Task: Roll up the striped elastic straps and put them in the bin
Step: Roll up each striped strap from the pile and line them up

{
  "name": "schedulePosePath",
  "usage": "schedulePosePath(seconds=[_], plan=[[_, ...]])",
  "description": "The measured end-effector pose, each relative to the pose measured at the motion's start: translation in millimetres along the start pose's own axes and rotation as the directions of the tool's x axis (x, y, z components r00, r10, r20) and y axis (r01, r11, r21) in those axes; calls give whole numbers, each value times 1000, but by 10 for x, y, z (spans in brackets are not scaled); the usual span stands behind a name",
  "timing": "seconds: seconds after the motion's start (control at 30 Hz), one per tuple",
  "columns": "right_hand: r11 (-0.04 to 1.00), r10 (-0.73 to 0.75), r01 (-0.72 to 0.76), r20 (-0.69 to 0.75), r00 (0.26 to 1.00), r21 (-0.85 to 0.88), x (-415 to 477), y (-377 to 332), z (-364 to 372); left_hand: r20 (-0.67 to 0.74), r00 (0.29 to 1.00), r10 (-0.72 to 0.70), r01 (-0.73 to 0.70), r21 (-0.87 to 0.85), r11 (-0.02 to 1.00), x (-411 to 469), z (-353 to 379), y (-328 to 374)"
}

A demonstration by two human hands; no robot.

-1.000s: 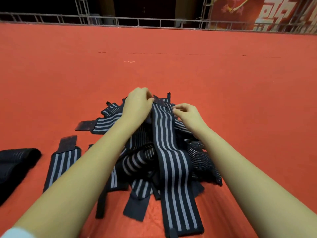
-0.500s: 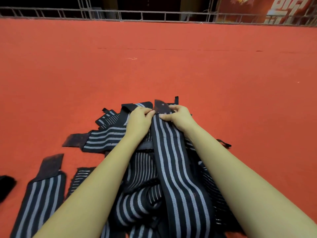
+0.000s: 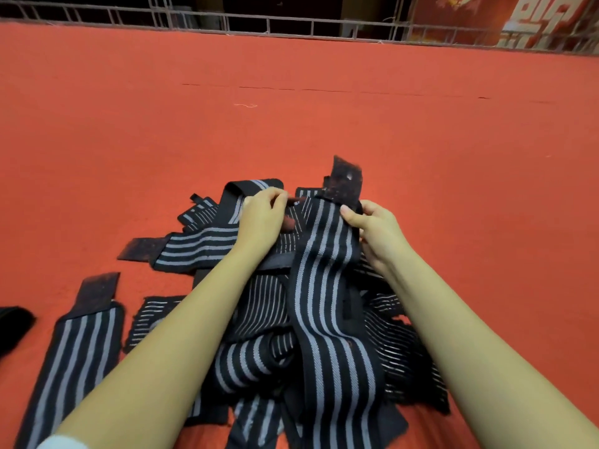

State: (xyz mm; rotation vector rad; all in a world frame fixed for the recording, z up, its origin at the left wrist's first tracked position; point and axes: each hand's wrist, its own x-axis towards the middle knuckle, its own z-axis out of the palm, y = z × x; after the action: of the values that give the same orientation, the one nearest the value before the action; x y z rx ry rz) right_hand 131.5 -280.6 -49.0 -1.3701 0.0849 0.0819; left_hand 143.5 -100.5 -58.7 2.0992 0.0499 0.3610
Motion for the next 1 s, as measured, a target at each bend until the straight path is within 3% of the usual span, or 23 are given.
schedulePosePath(seconds=[0.1, 0.27, 0.37, 0.47, 0.57, 0.77, 0.9, 1.0], plan=[[999, -15, 15, 2, 1000, 32, -83, -73, -21, -5, 993, 120, -120, -15, 993, -153, -16, 232], [996, -36, 30, 69, 997, 88, -311, -224, 71, 73, 983, 169, -162, -91, 983, -428, -123, 620], [997, -74, 75, -26, 997, 22, -529, -316, 124, 90, 986, 144, -133, -123, 984, -552, -203, 737], [940, -308, 266, -197, 931, -213, -784, -418, 116, 93, 983, 157, -141, -154, 978, -722, -310, 872], [874, -439, 396, -109, 892, -283, -1065, -495, 157, 103, 974, 200, -182, -162, 970, -921, -429, 1018], [940, -316, 313, -6, 949, -134, -1529, -599, 209, 146, 948, 284, -277, -70, 958, -1356, -606, 1180], [935, -309, 314, 57, 949, -163, -1774, -626, 230, 256, 919, 299, -291, -68, 954, -1596, -673, 1215], [919, -337, 330, 5, 942, -216, -1925, -639, 240, 331, 894, 301, -303, -49, 952, -1762, -695, 1263]])
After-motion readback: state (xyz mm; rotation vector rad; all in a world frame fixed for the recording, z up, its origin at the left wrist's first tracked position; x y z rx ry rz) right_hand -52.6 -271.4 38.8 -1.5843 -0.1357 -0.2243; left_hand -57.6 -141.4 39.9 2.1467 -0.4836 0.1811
